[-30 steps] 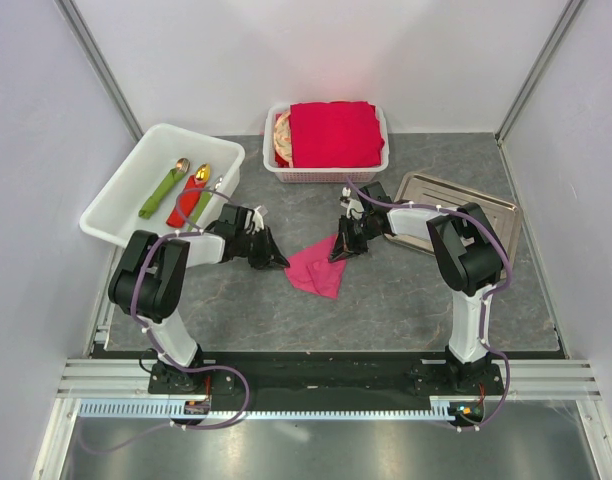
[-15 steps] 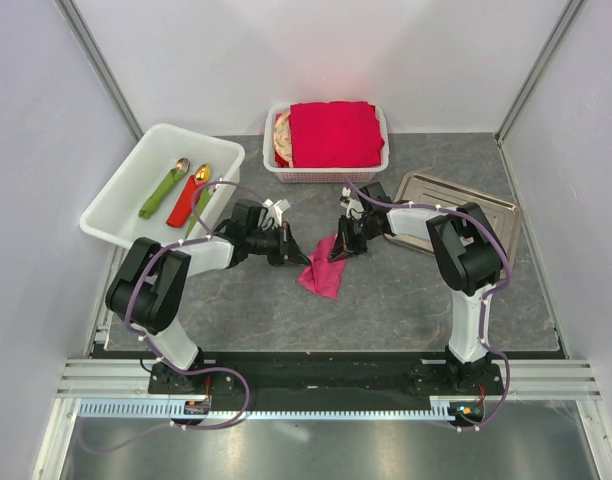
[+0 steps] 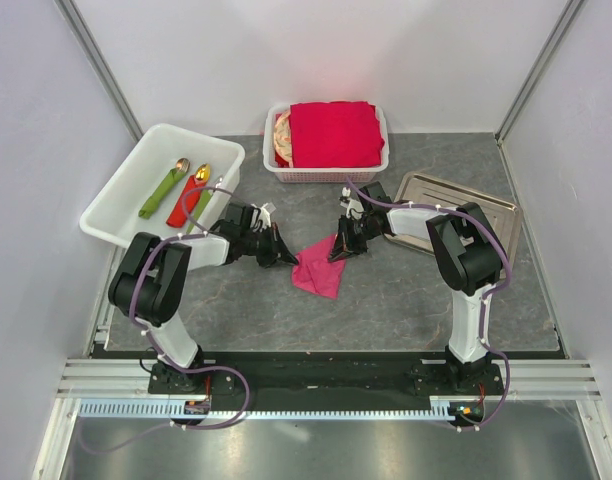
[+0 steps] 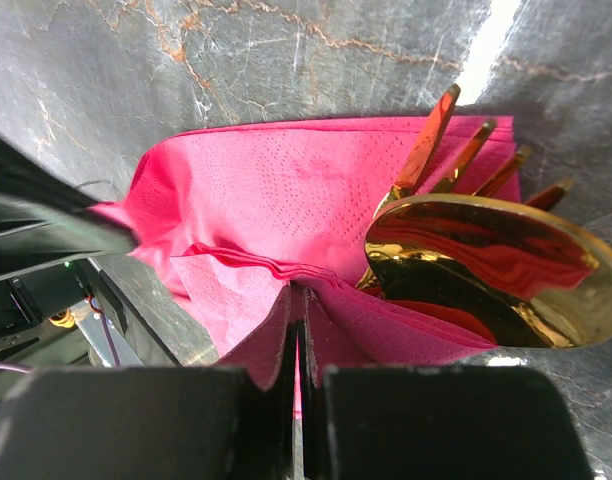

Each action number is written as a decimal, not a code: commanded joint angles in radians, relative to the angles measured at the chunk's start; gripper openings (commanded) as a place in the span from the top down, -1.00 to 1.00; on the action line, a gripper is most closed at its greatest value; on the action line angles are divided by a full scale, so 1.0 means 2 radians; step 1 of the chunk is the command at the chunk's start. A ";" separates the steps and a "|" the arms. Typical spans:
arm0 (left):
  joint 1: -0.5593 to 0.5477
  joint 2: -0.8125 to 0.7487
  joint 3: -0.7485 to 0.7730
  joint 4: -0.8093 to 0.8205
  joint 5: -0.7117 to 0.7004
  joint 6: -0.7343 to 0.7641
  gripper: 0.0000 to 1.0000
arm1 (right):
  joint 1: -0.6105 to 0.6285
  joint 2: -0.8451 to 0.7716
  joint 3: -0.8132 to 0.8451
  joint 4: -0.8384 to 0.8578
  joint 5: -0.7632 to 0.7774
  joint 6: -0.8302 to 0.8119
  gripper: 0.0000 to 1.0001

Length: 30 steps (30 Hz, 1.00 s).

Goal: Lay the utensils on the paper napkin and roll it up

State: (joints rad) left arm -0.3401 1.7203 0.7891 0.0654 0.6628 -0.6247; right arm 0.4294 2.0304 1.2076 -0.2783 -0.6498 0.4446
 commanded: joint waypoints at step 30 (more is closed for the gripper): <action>0.014 0.078 0.001 0.022 0.020 0.003 -0.06 | 0.003 0.035 -0.011 -0.009 0.070 -0.018 1.00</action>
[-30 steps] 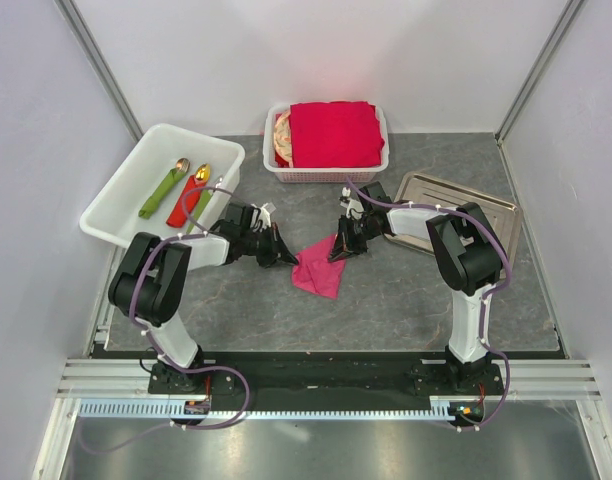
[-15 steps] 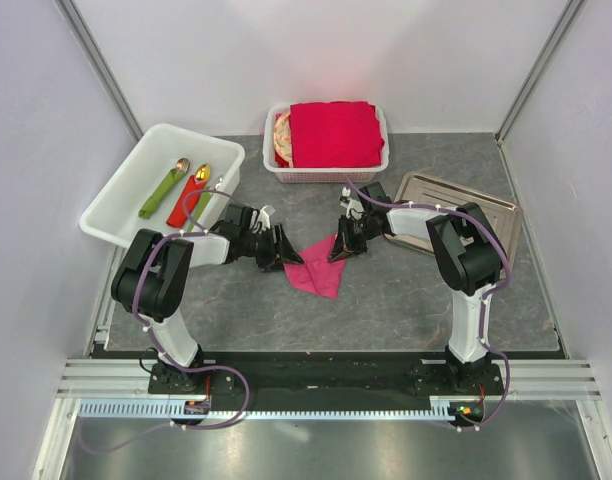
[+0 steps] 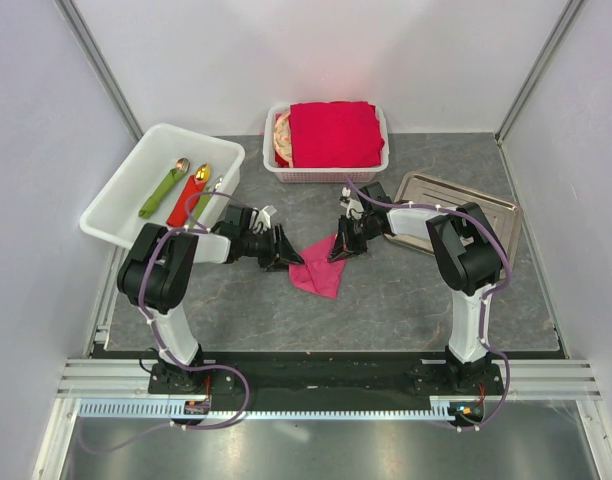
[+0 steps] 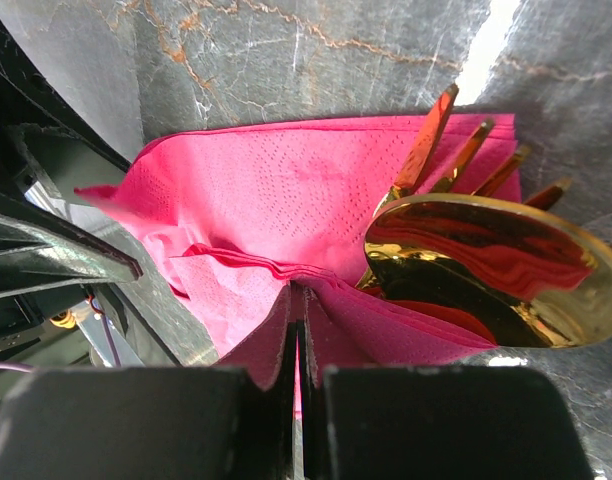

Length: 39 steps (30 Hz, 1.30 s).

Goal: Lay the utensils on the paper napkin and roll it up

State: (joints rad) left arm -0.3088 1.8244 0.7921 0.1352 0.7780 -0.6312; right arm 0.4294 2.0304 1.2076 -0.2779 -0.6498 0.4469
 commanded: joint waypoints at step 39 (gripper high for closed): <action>-0.023 -0.003 -0.007 -0.016 -0.050 0.001 -0.04 | 0.003 0.029 -0.015 -0.009 0.070 -0.020 1.00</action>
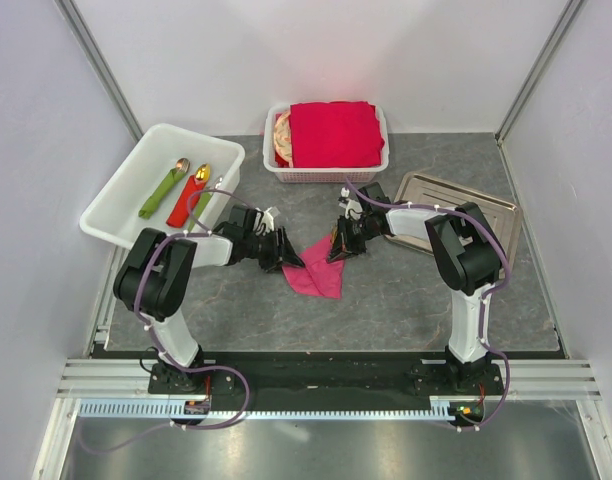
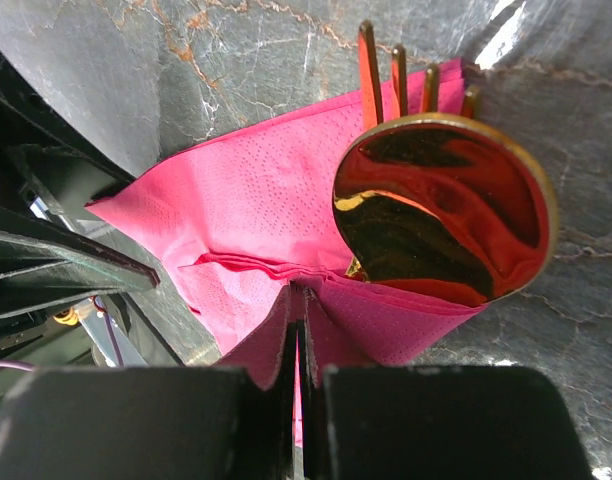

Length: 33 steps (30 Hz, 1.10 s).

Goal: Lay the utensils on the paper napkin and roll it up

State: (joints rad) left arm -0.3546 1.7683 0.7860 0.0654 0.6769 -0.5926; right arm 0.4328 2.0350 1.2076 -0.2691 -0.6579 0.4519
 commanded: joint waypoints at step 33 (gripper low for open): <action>-0.037 -0.017 0.013 0.140 0.113 -0.119 0.96 | 0.001 0.026 -0.026 0.003 0.084 -0.012 1.00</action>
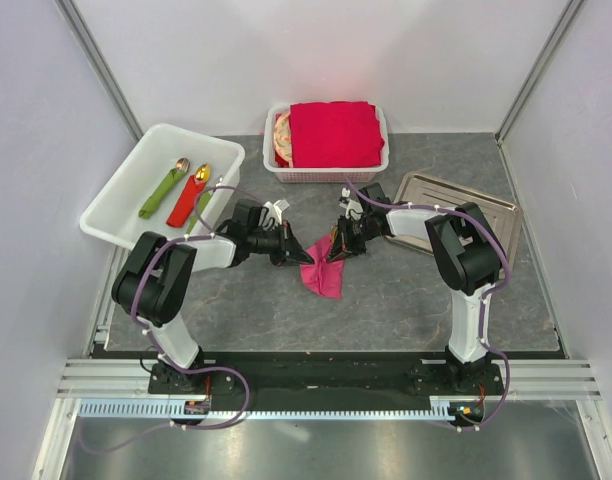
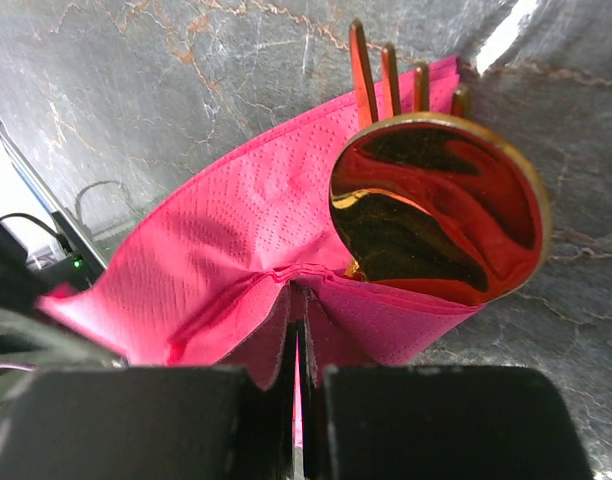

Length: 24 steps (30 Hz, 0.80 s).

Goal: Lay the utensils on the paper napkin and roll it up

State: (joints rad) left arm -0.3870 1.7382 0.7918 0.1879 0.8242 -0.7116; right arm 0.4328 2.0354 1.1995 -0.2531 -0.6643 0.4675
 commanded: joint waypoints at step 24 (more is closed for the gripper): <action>-0.063 0.120 0.071 -0.035 -0.084 -0.045 0.96 | 0.001 0.009 -0.028 -0.010 0.084 -0.008 1.00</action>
State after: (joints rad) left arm -0.5133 1.9575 0.8761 0.2977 0.7540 -0.8989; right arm 0.4320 2.0331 1.1912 -0.2390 -0.6643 0.4858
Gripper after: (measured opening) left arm 0.032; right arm 0.007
